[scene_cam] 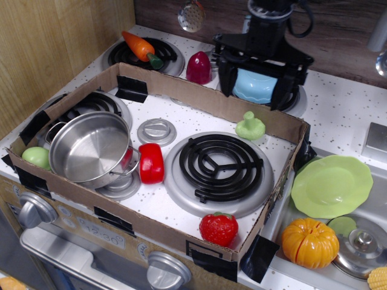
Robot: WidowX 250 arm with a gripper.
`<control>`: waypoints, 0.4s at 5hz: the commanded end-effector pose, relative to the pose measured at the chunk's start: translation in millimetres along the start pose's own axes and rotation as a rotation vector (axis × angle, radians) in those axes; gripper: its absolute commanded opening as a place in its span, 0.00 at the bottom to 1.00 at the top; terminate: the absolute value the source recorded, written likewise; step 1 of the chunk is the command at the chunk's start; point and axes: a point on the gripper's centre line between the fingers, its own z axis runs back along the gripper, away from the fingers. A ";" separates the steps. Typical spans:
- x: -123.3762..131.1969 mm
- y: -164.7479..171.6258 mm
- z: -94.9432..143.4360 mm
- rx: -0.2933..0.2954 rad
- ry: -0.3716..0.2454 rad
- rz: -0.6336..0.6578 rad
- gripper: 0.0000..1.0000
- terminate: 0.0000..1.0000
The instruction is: Put broccoli in pot
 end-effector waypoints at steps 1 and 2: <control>19.6 11.0 -18.2 -0.067 -0.038 -0.021 1.00 0.00; 24.5 15.8 -30.4 -0.083 -0.053 -0.028 1.00 0.00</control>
